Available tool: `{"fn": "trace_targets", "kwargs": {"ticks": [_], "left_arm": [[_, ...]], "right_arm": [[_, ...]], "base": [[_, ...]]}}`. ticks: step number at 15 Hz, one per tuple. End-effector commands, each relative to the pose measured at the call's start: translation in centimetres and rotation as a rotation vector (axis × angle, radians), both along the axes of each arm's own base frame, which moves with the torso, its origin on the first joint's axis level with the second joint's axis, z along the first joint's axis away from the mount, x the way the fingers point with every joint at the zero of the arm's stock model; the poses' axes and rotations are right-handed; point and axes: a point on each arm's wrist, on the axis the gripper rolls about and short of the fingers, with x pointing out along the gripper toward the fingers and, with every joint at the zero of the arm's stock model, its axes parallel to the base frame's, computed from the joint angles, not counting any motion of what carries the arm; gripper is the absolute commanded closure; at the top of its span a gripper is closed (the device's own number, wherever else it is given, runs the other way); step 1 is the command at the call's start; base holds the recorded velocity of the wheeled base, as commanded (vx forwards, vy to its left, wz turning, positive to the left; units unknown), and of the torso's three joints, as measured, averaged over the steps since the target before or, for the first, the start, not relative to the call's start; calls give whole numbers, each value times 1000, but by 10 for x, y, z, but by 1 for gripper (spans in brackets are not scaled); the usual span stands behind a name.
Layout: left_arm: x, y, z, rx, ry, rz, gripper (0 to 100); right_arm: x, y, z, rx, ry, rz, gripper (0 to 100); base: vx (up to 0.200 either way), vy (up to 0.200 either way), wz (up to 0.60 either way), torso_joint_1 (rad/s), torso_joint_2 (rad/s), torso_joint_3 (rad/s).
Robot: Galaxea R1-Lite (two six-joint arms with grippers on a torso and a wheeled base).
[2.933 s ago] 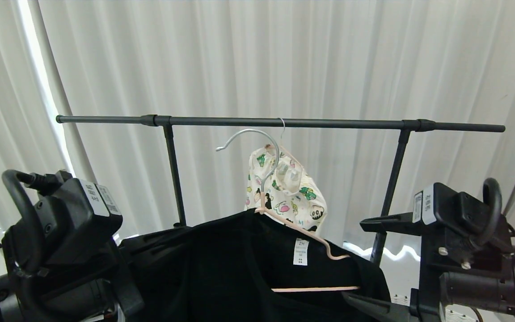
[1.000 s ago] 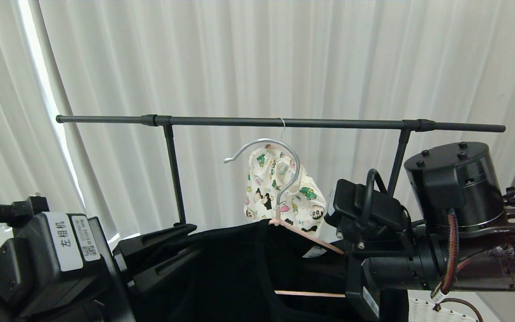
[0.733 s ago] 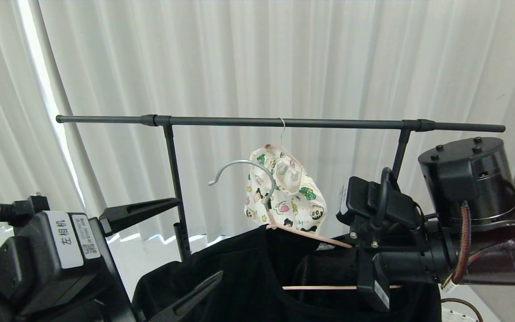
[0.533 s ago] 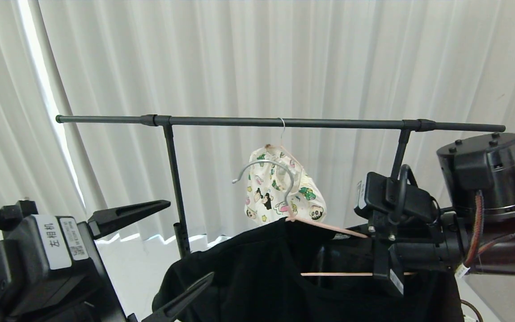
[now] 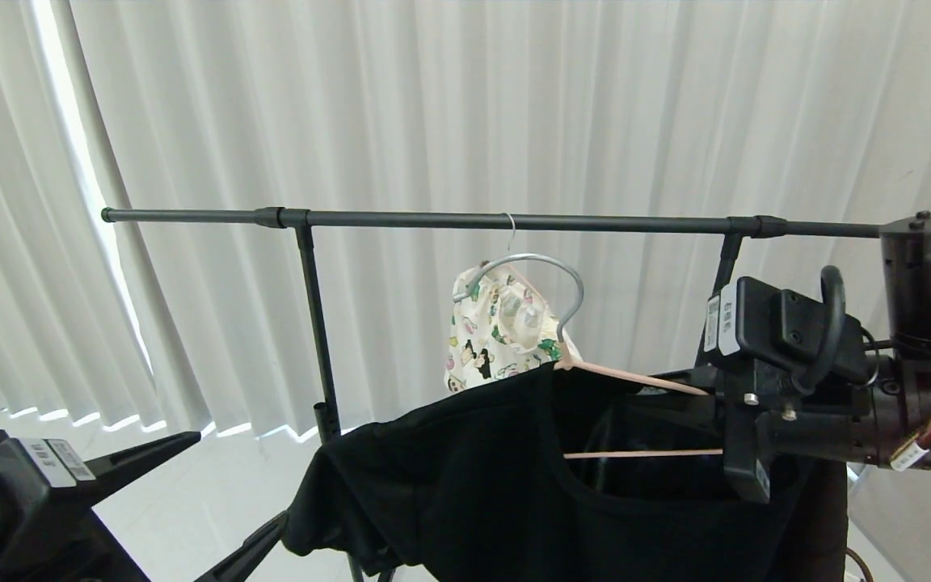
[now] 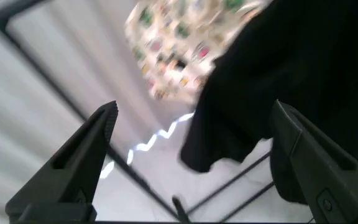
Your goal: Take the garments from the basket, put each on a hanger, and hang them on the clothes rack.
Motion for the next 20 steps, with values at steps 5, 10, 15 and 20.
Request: {"fn": "trace_targets", "kwargs": {"ticks": [5, 10, 15, 20], "left_arm": [[14, -4, -24, 36, 174, -45, 100], [23, 14, -30, 39, 214, 121, 100], [30, 54, -34, 6, 247, 439, 100], [26, 38, -23, 6, 175, 311, 0]], "right_arm": [[-10, 2, 10, 30, -51, 39, 100], [-10, -4, 12, 38, -55, 19, 100], [-6, -17, 14, 53, -45, -41, 100], [-5, -16, 13, 70, -9, -57, 100]], "base": [[0, 0, 0, 0, 0, 0], [0, 0, 0, 0, 0, 0], [0, 0, 0, 0, 0, 0], [0, 0, 0, 0, 0, 0]]}}
